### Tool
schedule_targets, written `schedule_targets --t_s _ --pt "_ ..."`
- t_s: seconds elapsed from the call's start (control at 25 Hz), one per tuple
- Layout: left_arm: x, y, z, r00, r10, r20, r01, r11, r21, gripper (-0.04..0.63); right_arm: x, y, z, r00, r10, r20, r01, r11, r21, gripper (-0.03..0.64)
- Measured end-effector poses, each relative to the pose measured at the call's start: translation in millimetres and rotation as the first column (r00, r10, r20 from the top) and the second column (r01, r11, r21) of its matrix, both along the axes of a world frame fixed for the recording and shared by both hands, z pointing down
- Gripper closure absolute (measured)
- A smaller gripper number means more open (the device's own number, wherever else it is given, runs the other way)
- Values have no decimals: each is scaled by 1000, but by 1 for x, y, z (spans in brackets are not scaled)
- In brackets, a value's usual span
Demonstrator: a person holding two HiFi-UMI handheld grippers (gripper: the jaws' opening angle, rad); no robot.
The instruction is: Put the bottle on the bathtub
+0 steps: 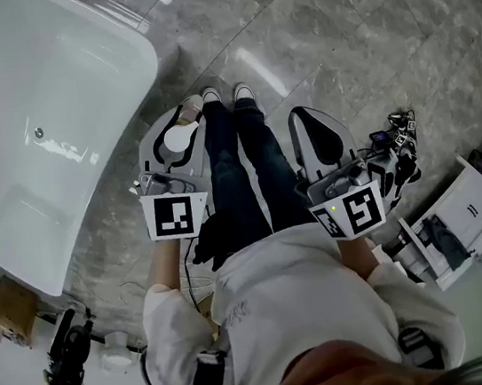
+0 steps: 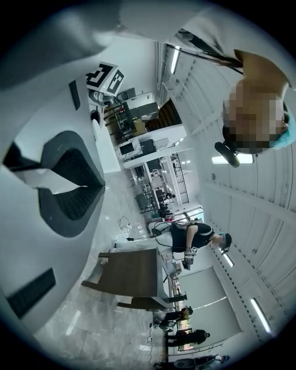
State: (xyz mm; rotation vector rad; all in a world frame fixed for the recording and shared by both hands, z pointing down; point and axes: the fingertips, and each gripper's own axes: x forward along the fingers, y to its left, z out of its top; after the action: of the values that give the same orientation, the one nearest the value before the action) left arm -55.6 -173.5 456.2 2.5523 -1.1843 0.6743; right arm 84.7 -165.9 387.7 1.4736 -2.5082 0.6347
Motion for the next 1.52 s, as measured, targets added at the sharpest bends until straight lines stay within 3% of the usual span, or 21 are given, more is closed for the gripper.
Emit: schedule_targets --t_s 0.36,0.56,0.88,1.52 --pt "18 -1 78 998 -51 -28 51 999 16 463 18 6 48 999 43 -13 -43 998 -40 604" --pt "27 0 122 996 -83 -16 83 996 -25 463 33 3 64 998 64 -16 -65 997 -51 604" --pt "40 -2 185 999 -37 13 37 999 -8 463 33 4 89 999 47 14 -45 994 -100 604" --pt "45 -8 302 995 -83 50 89 986 -140 465 40 -13 133 999 26 36 -20 988 -154 604"
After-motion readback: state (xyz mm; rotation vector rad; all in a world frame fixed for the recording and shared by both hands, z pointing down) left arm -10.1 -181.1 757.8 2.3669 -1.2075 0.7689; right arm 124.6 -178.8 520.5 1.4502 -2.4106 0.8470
